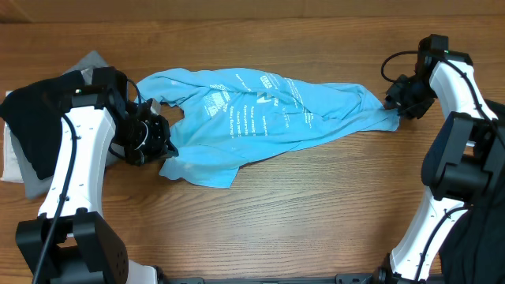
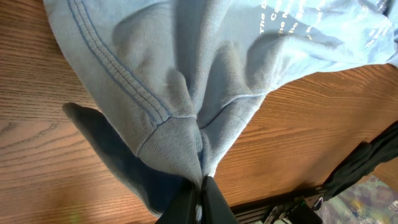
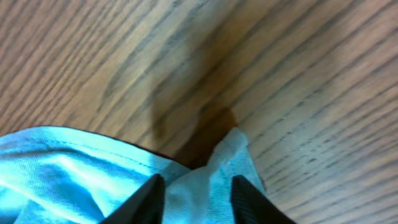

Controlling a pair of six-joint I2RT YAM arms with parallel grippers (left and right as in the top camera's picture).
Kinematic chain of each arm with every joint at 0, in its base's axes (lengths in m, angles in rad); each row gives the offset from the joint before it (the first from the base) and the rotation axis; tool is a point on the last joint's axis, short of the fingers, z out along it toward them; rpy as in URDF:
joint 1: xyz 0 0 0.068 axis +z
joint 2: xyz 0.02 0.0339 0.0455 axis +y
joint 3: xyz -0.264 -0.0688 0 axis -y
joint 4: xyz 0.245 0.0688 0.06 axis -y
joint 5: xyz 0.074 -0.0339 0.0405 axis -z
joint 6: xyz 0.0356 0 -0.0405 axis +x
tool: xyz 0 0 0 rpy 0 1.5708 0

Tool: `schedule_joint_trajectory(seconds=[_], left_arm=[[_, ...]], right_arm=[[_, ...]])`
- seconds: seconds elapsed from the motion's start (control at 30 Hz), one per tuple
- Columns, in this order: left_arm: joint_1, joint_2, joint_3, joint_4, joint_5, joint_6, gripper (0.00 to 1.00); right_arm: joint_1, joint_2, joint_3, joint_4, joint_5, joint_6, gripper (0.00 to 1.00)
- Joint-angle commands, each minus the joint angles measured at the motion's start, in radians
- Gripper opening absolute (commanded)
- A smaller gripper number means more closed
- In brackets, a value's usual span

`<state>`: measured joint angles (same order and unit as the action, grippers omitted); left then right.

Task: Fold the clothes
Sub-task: 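Grasp the T-shirt's right corner with the right gripper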

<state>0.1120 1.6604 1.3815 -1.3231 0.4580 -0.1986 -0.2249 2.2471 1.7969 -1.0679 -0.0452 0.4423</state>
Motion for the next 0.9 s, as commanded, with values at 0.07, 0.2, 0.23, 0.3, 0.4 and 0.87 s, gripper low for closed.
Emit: schedule_joint_trajectory(seconds=[0.07, 0.2, 0.23, 0.3, 0.4, 0.87], left_arm=[[0.001, -0.021, 0.016, 0.0, 0.018, 0.015, 0.04], [0.001, -0.021, 0.016, 0.0, 0.018, 0.015, 0.04], [0.001, -0.021, 0.016, 0.0, 0.018, 0.015, 0.04], [0.001, -0.021, 0.016, 0.0, 0.018, 0.015, 0.04], [0.001, -0.021, 0.016, 0.0, 0.018, 0.015, 0.04], [0.001, -0.021, 0.016, 0.0, 0.018, 0.015, 0.04]], right_arm=[[0.02, -0.012, -0.005, 0.01, 0.0, 0.0, 0.28], [0.021, -0.012, -0.009, 0.008, 0.0, 0.0, 0.29], [0.021, -0.012, -0.01, 0.008, 0.0, 0.0, 0.29], [0.021, -0.012, -0.014, 0.009, 0.003, 0.0, 0.3], [0.021, -0.012, -0.023, 0.013, 0.011, 0.0, 0.3], [0.021, -0.012, -0.056, 0.043, 0.011, 0.0, 0.04]])
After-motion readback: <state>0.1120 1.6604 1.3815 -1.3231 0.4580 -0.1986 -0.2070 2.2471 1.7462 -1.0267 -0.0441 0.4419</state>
